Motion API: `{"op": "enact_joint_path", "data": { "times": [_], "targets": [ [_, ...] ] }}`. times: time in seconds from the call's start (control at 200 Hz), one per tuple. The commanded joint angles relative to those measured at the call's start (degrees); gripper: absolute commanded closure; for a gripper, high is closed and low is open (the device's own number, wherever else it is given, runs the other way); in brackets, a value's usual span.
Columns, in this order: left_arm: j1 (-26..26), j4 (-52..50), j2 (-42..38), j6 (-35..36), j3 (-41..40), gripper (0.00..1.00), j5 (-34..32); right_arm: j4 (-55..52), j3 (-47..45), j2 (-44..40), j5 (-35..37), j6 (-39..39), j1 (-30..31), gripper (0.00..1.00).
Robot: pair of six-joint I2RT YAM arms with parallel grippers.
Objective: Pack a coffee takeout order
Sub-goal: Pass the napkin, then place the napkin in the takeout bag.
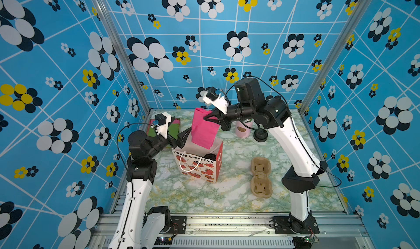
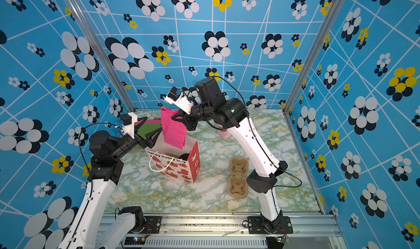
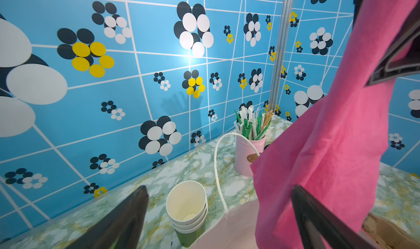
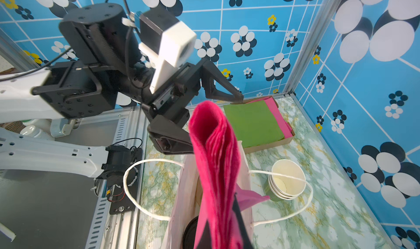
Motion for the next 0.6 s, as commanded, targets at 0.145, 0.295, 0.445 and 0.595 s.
{"op": "enact_joint_path", "data": {
  "times": [0.145, 0.295, 0.445, 0.595],
  "targets": [
    [0.5, 2.2, -2.6, 0.1, -1.9, 0.01, -6.4, 0.1, -0.7, 4.2, 1.8, 0.8, 0.9, 1.0],
    [0.5, 3.6, -2.9, -0.5, -2.5, 0.01, -6.7, 1.3, -0.7, 6.1, 2.1, 1.2, 1.5, 1.0],
    [0.5, 4.5, -3.3, -0.9, -3.0, 0.01, -7.6, 1.6, -0.7, 7.9, 2.7, 1.4, 1.9, 1.0],
    [0.6, 6.2, -4.1, -1.7, -4.1, 0.01, -9.2, 2.5, -0.8, 10.4, 3.6, 1.9, 2.2, 1.0]
  ]
}}
